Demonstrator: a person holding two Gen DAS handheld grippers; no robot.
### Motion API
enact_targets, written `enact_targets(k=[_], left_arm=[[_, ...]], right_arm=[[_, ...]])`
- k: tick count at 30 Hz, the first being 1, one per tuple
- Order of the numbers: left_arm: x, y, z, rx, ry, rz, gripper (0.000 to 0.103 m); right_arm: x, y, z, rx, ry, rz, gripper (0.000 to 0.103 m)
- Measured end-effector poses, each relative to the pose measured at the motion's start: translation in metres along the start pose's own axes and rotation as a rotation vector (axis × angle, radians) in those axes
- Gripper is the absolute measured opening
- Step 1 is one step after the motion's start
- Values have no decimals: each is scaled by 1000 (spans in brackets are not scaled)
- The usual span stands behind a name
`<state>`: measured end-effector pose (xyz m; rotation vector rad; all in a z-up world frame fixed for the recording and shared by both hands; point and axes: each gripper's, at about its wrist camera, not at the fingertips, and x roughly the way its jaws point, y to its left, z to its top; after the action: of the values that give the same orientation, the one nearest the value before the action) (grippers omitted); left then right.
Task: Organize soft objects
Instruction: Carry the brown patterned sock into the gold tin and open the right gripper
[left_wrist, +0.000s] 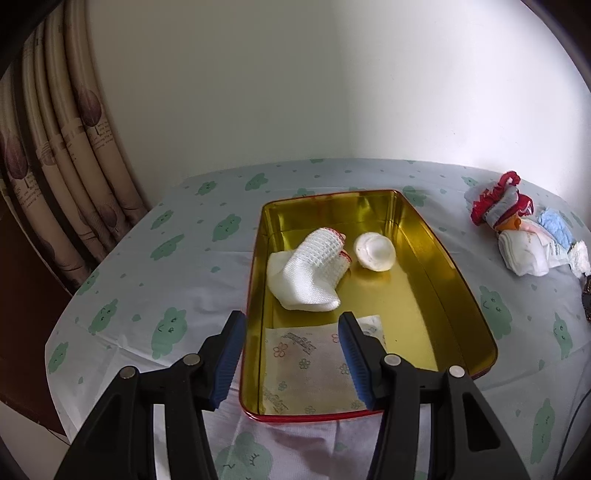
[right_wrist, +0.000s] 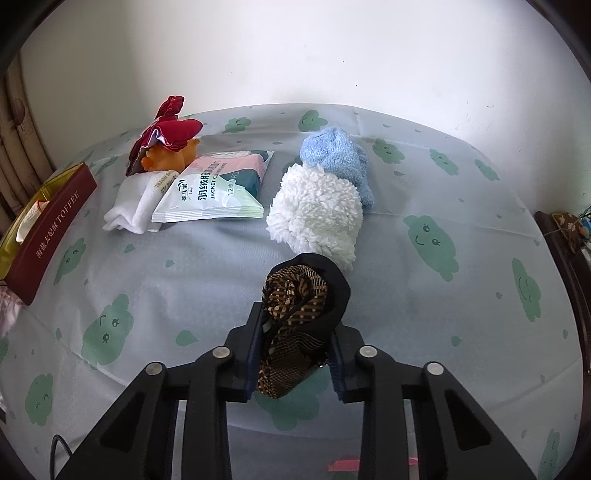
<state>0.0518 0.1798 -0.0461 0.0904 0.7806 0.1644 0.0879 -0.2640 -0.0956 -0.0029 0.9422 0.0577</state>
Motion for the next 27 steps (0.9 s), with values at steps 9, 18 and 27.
enact_targets(k=[9,18,27], left_arm=[[-2,9,-4,-33,-6,-18,53],[-6,16,-5,-58,-24,-24,53],[-9,25,-3,-107,-32,-33,53]], right_arm=[[-7,20,3,-25,12,-6,22],[-11,56,11,-90,14,32,22],[-16,93,14,-150,11,89,22]])
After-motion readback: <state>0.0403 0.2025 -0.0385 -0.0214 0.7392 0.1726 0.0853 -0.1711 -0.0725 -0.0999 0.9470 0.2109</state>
